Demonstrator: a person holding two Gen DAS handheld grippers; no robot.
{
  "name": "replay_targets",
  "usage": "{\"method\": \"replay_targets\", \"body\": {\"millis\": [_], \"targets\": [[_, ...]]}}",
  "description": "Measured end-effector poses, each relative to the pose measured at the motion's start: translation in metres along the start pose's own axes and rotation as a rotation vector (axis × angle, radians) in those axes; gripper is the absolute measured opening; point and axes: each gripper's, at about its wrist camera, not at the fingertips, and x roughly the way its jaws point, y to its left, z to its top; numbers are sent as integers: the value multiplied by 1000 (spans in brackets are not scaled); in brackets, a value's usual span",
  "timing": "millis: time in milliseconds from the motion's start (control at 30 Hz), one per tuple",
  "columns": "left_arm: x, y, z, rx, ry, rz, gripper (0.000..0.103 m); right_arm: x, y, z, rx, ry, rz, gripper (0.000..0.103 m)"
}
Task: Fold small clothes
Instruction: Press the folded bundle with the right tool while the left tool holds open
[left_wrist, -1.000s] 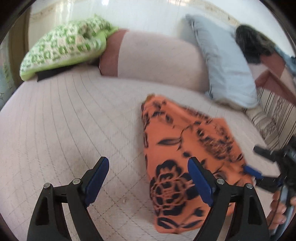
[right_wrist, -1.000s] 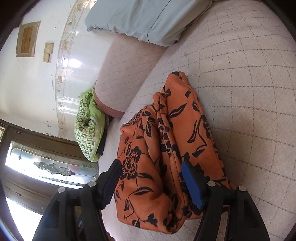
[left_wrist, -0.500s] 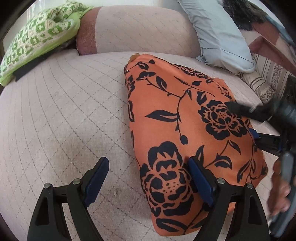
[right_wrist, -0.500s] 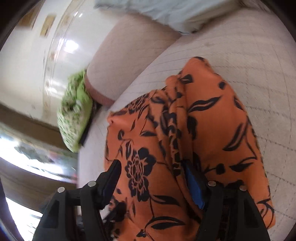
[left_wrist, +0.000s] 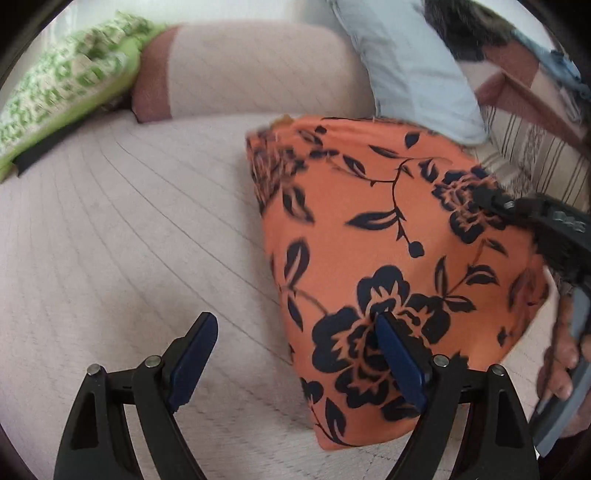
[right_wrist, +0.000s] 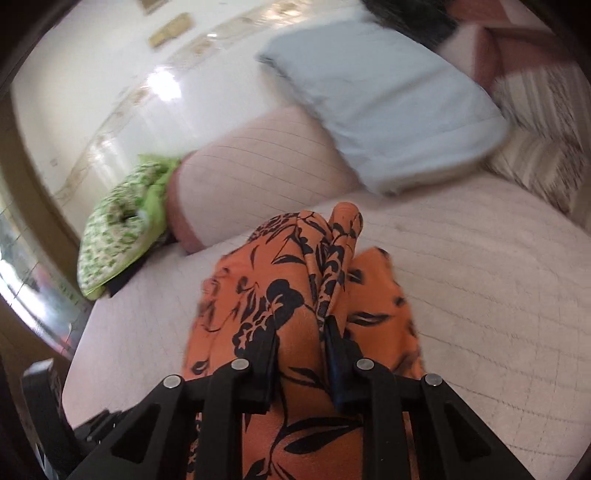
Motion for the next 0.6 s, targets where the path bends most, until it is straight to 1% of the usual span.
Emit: {"method": "replay_targets", "body": {"millis": [67, 100, 133, 167, 200, 233, 267, 300, 367, 400, 433, 467, 500, 533, 567, 600], "targets": [[10, -3, -4, 8, 22, 19, 90, 31, -23, -6, 64, 128, -45, 35], [10, -3, -3, 5, 20, 17, 90, 35, -37, -8, 133, 139, -49, 54], [8, -2, -2, 2, 18, 13, 90, 32, -43, -7, 190, 137, -32, 62], [6, 0, -1, 1, 22, 9, 90, 27, -47, -4, 231, 134, -6, 62], [7, 2, 1, -3, 26, 5, 90, 19, -47, -1, 250, 110, 5, 62], [8, 6, 2, -15, 33, -3, 90, 7, -45, 3, 249, 50, 5, 62], [10, 9, 5, -31, 41, -11, 90, -4, -45, 6, 241, -6, 8, 62], [9, 11, 5, -38, 45, -14, 90, -18, -41, 9, 217, -69, 34, 62], [4, 4, 3, -10, 38, 2, 90, -30, -25, 11, 138, -105, 120, 62], [3, 1, 1, 9, 31, 15, 90, -30, -15, 10, 87, -88, 150, 60], [3, -3, -1, 25, 22, 30, 90, -27, -6, 8, 48, -62, 169, 54], [5, -6, -1, 32, 19, 40, 90, -19, 5, 4, 12, -11, 190, 48], [5, -7, -1, 31, 20, 43, 90, -3, 11, -2, -7, 81, 199, 34], [5, -6, -1, 25, 24, 40, 90, 8, 12, -7, -6, 136, 179, 31], [6, -5, -2, 14, 29, 30, 90, 23, 7, -14, 4, 187, 114, 30], [8, -3, -2, 6, 42, 15, 91, 34, -3, -21, 16, 213, 47, 17]]}}
